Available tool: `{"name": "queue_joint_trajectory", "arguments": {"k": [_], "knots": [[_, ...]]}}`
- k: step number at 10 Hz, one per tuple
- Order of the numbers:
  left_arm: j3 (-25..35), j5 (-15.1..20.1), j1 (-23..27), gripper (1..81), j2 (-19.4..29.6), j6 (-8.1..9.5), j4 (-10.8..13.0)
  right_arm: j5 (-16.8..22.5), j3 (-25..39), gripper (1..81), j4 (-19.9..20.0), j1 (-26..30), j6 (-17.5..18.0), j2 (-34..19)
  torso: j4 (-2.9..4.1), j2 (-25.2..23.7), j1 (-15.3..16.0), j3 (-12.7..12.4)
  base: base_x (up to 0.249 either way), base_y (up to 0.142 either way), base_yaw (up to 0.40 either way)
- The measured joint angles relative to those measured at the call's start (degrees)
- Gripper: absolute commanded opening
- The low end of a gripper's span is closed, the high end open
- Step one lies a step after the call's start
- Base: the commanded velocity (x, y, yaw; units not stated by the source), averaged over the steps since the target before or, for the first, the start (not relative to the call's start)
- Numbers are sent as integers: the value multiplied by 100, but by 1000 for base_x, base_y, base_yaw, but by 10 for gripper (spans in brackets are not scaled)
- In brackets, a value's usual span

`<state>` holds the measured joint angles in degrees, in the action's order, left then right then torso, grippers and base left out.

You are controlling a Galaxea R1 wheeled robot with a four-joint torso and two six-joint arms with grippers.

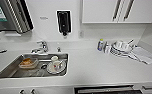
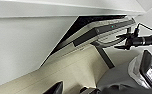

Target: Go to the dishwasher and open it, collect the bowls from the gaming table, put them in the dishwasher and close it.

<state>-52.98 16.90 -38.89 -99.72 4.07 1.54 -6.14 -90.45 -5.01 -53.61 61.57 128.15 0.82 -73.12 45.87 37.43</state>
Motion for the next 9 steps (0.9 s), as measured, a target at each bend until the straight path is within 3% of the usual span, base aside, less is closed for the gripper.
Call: {"name": "queue_joint_trajectory", "arguments": {"k": [5,7,9], "knots": [[-44,-23,-77,811,-91,2,9,-110,-100,811,-9,9,2,118,0,2,2,0,-38,0,0],[-46,-6,-79,811,-61,0,13,37,-127,811,-6,-90,35,145,0,-2,-2,-2,-73,0,0],[-46,-11,-88,811,-77,0,13,480,-139,811,-24,-223,28,160,0,-2,-2,-2,-73,0,0]]}}
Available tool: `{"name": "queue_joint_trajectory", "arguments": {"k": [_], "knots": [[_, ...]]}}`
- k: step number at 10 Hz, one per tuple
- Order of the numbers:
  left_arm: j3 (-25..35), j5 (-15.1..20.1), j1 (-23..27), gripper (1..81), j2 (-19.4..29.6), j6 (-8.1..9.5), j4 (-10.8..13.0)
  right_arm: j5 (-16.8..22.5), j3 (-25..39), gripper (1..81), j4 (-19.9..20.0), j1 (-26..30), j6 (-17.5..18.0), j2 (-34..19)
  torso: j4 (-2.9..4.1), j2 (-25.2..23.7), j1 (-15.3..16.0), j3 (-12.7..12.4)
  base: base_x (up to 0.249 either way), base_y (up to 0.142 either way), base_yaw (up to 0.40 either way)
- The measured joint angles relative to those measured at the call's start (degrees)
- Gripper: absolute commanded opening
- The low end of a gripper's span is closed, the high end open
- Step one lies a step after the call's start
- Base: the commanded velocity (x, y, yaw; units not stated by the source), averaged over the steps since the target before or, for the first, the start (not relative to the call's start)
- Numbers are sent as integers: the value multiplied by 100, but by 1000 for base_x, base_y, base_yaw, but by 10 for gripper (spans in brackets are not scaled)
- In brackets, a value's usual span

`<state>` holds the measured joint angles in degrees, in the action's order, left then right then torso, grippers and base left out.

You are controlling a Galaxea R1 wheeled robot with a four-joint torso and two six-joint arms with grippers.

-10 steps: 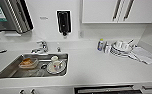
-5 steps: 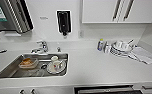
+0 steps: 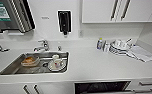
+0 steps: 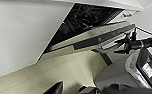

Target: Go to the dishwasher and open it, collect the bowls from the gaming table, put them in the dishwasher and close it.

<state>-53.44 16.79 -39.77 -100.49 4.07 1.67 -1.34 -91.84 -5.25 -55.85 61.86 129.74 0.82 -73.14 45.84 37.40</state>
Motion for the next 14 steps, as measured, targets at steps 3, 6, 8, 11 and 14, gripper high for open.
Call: {"name": "queue_joint_trajectory", "arguments": {"k": [3,6,8,11,14], "knots": [[0,11,-11,811,2,2,-2,709,-143,811,-118,-250,-83,250,0,-2,0,2,-73,0,0],[0,10,-26,811,0,0,0,502,-484,811,-107,-269,-128,590,0,-2,2,5,-73,0,0],[0,-1,-23,811,-41,0,0,274,-739,811,-111,-280,-177,837,0,0,2,5,-73,0,0],[0,-4,-20,811,-50,0,0,24,-1229,811,-65,-529,-67,1157,0,-2,2,5,-73,0,0],[-2,10,-52,811,-69,-5,0,-28,-1515,811,16,-696,93,1369,0,0,5,5,-73,0,0]]}}
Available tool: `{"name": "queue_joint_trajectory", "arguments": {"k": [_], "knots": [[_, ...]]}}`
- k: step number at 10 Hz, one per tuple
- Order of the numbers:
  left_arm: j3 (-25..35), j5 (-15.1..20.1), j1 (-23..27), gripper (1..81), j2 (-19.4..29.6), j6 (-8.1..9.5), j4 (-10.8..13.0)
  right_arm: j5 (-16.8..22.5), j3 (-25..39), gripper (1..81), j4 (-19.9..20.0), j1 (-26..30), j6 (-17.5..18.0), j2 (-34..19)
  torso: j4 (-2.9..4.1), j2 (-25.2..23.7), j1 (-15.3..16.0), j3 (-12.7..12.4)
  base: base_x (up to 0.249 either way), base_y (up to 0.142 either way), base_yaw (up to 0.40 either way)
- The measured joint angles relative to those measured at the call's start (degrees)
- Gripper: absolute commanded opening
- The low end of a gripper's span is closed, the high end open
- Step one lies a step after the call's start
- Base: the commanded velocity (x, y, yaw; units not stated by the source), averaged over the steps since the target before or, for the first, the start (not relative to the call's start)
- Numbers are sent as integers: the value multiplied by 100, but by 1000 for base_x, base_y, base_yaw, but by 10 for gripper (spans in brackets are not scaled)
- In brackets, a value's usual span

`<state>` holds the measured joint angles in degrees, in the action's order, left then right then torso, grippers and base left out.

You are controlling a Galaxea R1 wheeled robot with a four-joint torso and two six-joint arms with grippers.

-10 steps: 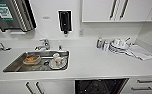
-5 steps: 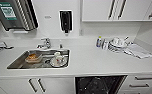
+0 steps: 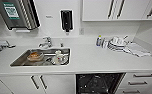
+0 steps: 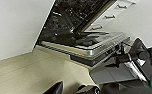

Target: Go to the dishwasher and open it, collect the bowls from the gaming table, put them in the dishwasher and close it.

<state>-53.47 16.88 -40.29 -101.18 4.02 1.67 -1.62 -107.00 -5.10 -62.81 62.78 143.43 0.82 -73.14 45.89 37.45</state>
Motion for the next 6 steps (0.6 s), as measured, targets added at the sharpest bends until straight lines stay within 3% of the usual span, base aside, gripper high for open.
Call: {"name": "queue_joint_trajectory", "arguments": {"k": [3,5,6], "knots": [[-17,1,-52,811,-88,-17,0,-68,0,811,-38,5,-261,6,0,0,0,0,-73,0,0],[-199,-24,-204,811,-315,-37,6,523,-299,811,-165,-404,-388,221,0,2,0,0,-73,0,0],[-304,-24,-444,811,-511,-39,22,586,-546,811,-197,-596,-432,332,0,0,-2,0,-73,0,0]]}}
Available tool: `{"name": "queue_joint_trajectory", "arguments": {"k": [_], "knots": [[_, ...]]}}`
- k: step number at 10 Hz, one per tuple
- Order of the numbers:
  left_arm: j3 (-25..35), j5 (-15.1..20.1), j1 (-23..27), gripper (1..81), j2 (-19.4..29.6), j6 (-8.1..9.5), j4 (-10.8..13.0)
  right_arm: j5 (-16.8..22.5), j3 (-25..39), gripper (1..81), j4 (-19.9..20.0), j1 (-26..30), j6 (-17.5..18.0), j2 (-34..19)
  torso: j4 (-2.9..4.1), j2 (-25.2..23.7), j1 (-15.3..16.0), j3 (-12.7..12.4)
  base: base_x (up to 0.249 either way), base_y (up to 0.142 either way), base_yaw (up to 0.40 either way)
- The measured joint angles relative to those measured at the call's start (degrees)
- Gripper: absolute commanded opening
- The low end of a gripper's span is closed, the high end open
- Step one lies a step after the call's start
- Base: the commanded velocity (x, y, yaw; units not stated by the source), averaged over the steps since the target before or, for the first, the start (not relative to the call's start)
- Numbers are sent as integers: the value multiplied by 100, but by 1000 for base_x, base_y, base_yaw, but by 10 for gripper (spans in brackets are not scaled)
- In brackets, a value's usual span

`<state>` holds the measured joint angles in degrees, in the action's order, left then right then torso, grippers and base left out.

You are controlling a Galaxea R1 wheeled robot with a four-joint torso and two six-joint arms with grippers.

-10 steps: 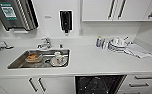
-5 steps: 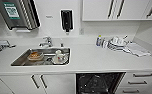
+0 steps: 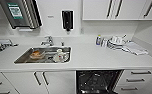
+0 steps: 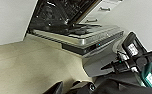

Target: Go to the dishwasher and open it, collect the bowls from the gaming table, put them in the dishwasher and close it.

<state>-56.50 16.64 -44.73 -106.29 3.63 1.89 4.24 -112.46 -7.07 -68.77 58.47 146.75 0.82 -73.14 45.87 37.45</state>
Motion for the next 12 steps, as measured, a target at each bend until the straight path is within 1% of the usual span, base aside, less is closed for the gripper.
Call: {"name": "queue_joint_trajectory", "arguments": {"k": [1,2,3,4,5,6,9,10,11,12], "knots": [[-61,6,-179,811,-104,0,30,-28,-206,811,-6,50,-39,116,0,0,2,2,-68,0,0],[-66,-22,-210,811,-101,-2,63,-149,-295,811,-17,121,-59,245,0,0,2,2,0,0,0],[-77,-35,-266,811,-33,-22,94,-224,-301,811,-78,69,-80,363,0,-2,-2,0,0,0,0],[-118,-33,-312,811,-40,-26,100,-140,-286,811,-150,-59,-83,391,0,-2,-2,0,0,0,0],[-171,-74,-361,811,-104,-28,102,-129,-289,811,-252,-72,-80,324,0,-2,0,0,0,0,0],[-284,-96,-478,811,-179,-30,102,-129,-319,811,-456,-41,-83,265,0,-2,0,0,0,0,0],[-896,-162,-1059,811,-529,-33,102,-67,-408,811,-1473,-238,-102,300,0,-2,0,0,0,0,0],[-1235,-265,-1279,811,-696,-35,102,-59,-488,811,-1862,-347,-148,297,0,-2,0,0,0,0,0],[-1690,-388,-1506,811,-855,-35,102,-135,-551,811,-2189,-468,-185,302,0,-2,0,0,0,0,0],[-2144,-532,-1724,811,-1044,-37,106,-234,-618,811,-2417,-573,-202,325,0,-2,0,0,0,0,0]]}}
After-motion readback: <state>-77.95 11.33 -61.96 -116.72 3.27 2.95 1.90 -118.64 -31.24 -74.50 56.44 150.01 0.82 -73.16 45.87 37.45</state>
